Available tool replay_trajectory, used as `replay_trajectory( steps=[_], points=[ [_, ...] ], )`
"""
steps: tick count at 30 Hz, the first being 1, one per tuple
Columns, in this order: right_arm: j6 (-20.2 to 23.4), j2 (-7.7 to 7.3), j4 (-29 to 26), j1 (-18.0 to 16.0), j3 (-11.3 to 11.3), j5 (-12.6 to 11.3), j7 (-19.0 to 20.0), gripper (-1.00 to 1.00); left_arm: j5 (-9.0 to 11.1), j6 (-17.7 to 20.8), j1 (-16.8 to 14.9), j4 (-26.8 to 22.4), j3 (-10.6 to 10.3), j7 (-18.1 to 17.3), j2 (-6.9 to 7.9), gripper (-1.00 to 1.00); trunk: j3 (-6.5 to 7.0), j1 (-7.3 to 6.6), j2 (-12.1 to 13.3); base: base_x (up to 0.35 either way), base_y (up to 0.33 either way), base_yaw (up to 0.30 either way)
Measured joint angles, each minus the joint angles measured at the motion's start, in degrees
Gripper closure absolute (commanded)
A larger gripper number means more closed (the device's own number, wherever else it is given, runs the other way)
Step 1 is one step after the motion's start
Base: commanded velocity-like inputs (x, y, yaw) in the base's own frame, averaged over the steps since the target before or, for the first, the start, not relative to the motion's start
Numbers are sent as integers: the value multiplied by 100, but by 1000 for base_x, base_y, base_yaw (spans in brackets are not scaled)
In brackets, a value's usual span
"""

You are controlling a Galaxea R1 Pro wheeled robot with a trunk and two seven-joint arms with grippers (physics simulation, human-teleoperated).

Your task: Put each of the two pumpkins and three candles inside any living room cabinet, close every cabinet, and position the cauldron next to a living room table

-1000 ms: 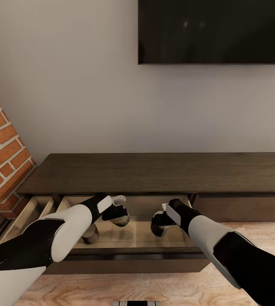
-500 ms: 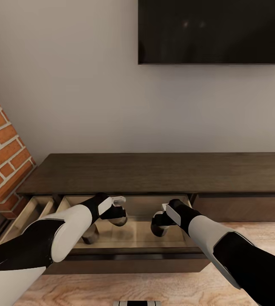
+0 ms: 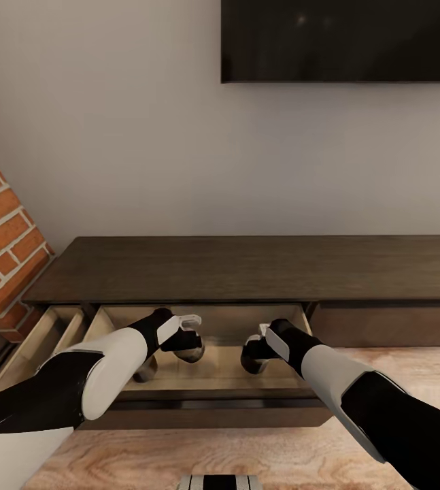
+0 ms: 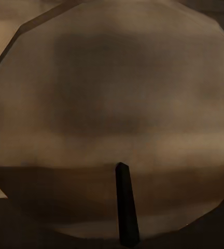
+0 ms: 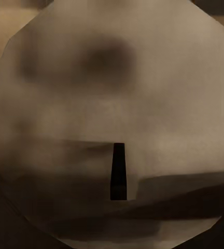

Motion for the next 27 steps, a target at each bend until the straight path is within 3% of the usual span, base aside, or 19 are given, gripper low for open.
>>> replay_trajectory(
  steps=[7, 13, 27],
  points=[
    [-93, 27, 20, 7, -1, -10, 0, 100, 1, 0, -1, -2, 4, -1, 0, 100, -30, 2, -2, 0, 0, 30],
    [-97, 237, 60, 8, -10, -13, 0, 100, -1, -1, -1, -1, 0, -1, 0, 100, -64, 2, -2, 0, 0, 75],
    [-96, 263, 69, 9, -8, -10, -1, 100, -7, -7, 1, -1, -10, 1, -1, 100, -67, 2, -2, 0, 0, -27]
  ],
)
